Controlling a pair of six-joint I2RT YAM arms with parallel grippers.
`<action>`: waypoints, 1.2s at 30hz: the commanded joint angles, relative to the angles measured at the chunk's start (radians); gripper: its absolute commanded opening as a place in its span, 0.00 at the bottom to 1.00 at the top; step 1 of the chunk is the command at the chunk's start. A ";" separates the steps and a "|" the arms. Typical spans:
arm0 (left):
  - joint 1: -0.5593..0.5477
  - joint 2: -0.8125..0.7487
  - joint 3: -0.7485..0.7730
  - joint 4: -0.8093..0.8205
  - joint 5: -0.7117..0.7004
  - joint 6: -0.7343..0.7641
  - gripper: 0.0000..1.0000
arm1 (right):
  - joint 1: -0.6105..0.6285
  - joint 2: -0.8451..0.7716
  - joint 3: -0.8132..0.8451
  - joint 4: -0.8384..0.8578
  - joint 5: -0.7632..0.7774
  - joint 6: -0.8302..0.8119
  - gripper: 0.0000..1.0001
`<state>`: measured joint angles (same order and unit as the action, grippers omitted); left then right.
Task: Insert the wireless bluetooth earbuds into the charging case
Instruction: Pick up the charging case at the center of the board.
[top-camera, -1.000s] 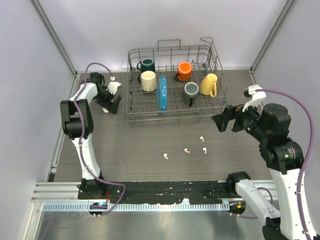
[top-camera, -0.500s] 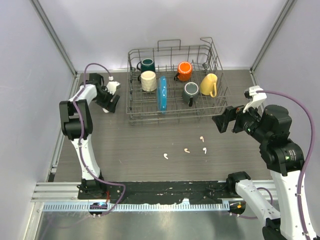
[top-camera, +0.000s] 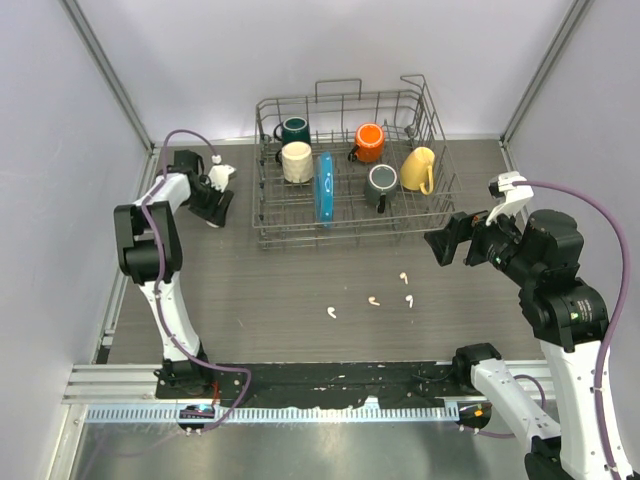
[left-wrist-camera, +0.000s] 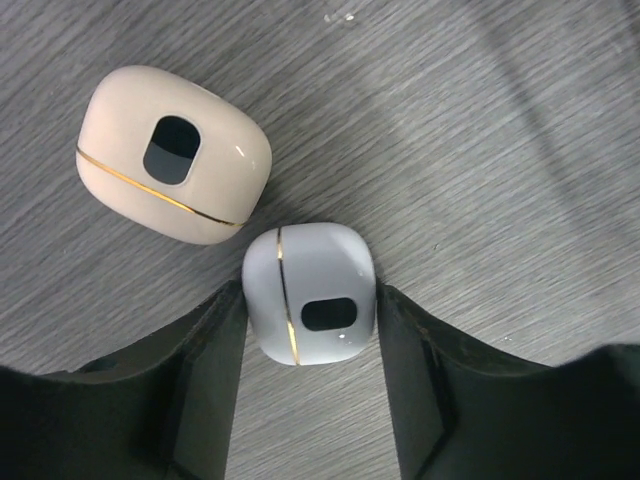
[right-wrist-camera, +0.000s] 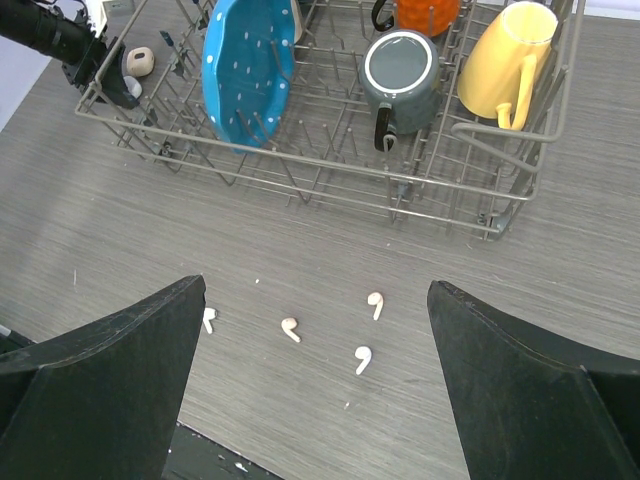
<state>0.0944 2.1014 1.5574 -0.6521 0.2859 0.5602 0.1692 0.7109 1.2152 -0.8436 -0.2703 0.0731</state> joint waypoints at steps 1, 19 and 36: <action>0.010 -0.003 -0.034 -0.052 0.012 -0.042 0.52 | 0.006 -0.011 0.017 0.021 0.016 -0.010 0.98; -0.045 -0.544 -0.362 0.115 -0.054 -0.295 0.00 | 0.006 -0.014 0.011 0.052 0.013 0.094 0.98; -0.257 -1.276 -0.686 0.123 -0.199 -0.652 0.00 | 0.006 0.012 -0.031 0.126 -0.006 0.336 0.97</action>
<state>-0.1589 0.9531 0.9039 -0.5346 0.0986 0.0170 0.1692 0.7074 1.1919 -0.7765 -0.2493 0.3264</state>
